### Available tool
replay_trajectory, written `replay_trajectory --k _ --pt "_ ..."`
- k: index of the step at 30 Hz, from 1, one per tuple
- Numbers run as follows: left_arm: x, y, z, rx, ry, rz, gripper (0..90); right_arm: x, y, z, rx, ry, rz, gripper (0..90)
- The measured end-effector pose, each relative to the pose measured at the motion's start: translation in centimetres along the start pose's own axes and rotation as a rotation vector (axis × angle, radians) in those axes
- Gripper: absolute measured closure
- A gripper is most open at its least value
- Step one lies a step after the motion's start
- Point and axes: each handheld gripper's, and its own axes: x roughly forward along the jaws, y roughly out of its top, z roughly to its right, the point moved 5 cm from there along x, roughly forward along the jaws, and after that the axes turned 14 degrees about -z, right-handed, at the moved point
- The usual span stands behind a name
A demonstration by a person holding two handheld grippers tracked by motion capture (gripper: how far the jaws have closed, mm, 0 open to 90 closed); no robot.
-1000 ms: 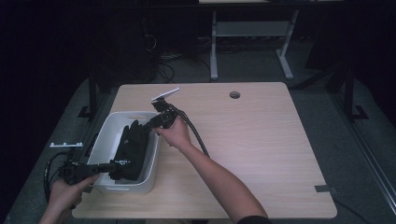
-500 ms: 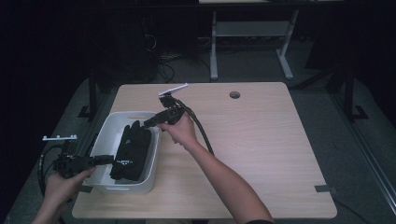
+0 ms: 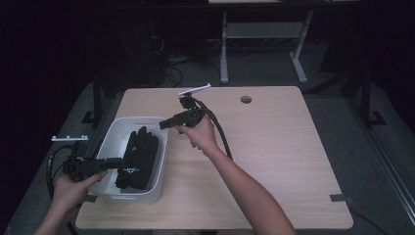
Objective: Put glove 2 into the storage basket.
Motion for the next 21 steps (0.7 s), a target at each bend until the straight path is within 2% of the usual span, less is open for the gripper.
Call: replay_trajectory --k 8,21 --pt "0.6 1.0 1.0 0.019 -0.016 -0.003 52.7 -2.0 -0.6 0.6 0.0 -0.007 0.024 55.9" --pt "1.7 2.3 2.6 0.047 -0.023 -0.015 47.0 -3.6 -1.6 1.5 0.007 0.003 0.049 54.2"
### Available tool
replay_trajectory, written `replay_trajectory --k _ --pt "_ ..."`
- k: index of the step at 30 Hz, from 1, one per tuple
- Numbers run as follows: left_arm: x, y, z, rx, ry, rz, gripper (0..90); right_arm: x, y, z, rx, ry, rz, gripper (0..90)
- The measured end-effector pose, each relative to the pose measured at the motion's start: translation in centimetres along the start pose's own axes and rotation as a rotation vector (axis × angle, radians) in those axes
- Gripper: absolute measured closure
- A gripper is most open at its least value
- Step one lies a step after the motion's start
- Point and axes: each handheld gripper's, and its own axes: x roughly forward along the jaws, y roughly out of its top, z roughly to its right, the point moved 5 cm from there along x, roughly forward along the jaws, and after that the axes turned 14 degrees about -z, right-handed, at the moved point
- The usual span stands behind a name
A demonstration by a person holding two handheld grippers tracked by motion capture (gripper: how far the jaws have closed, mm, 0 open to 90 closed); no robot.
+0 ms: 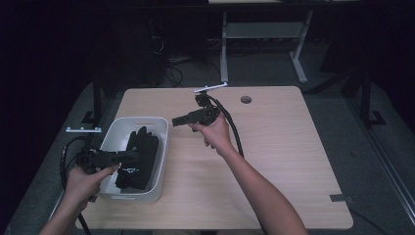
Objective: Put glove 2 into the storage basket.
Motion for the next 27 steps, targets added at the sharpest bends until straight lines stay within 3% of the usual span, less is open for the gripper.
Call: replay_trajectory --k 12,27 --pt "0.6 1.0 0.9 0.013 0.0 0.01 44.4 -1.9 -0.8 0.6 0.006 0.003 0.021 52.4" --pt "2.3 2.1 2.5 0.041 -0.005 -0.017 40.5 -4.3 -2.2 1.7 0.017 0.007 0.044 50.2"
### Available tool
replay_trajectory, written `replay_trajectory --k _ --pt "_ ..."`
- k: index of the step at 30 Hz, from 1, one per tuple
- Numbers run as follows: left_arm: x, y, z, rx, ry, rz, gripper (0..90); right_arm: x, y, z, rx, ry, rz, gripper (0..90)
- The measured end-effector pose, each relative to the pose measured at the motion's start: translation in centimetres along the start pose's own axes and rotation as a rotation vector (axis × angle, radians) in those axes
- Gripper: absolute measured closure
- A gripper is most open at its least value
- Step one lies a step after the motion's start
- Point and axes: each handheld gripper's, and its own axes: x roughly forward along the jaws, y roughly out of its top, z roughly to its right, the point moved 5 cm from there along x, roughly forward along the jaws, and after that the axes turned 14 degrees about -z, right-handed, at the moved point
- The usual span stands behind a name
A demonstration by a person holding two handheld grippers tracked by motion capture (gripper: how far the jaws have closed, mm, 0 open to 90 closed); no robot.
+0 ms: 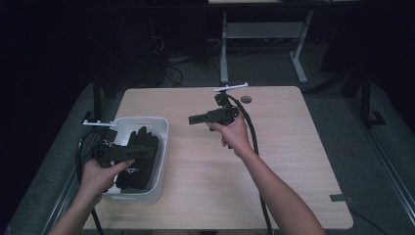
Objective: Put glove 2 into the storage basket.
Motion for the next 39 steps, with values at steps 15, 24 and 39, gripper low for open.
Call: replay_trajectory --k 15,24,39 --pt "1.6 1.0 1.5 0.038 -0.004 -0.032 38.1 -2.1 -1.5 0.7 0.014 0.003 0.022 47.8" --pt "2.8 1.7 2.6 0.064 -0.019 -0.042 35.3 -3.7 -2.8 1.5 0.028 -0.006 0.044 46.6" --pt "4.5 2.2 3.9 0.094 -0.03 -0.066 32.2 -5.4 -4.4 2.5 0.058 -0.007 0.075 41.9"
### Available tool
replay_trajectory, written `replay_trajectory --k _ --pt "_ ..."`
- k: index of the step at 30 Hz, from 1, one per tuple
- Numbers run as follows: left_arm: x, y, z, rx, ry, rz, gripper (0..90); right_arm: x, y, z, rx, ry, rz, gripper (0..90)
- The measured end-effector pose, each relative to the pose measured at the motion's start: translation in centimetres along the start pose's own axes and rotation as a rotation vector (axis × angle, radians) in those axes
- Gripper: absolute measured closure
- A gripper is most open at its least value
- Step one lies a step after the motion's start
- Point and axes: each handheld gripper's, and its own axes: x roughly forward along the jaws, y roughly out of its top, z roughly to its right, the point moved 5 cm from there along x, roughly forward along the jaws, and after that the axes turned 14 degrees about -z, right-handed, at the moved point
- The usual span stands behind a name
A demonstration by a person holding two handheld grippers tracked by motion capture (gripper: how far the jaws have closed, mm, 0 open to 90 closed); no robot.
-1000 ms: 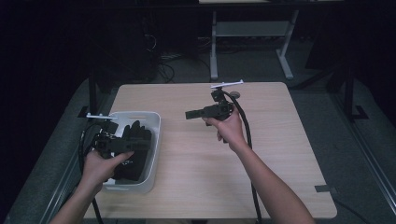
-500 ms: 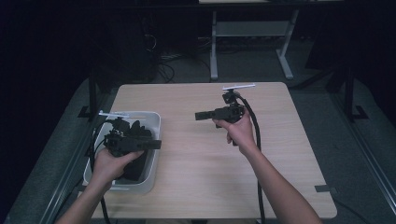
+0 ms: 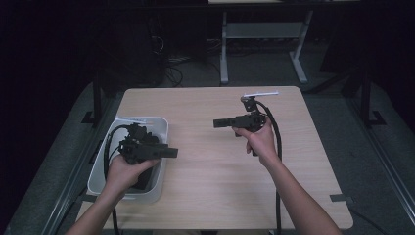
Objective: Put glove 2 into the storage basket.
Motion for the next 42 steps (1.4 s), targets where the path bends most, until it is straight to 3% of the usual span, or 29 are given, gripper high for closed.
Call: replay_trajectory --k 13,19,42 --pt "1.3 0.6 1.0 0.019 -0.024 -0.005 25.8 -1.0 -1.4 1.0 0.022 0.004 0.006 39.0" --pt "1.8 0.6 1.3 0.022 -0.016 -0.015 22.2 -1.5 -2.0 1.2 0.031 0.003 0.005 38.8" --pt "3.6 0.9 3.1 0.061 -0.03 -0.026 20.2 -4.2 -4.6 2.5 0.059 -0.019 0.042 38.7"
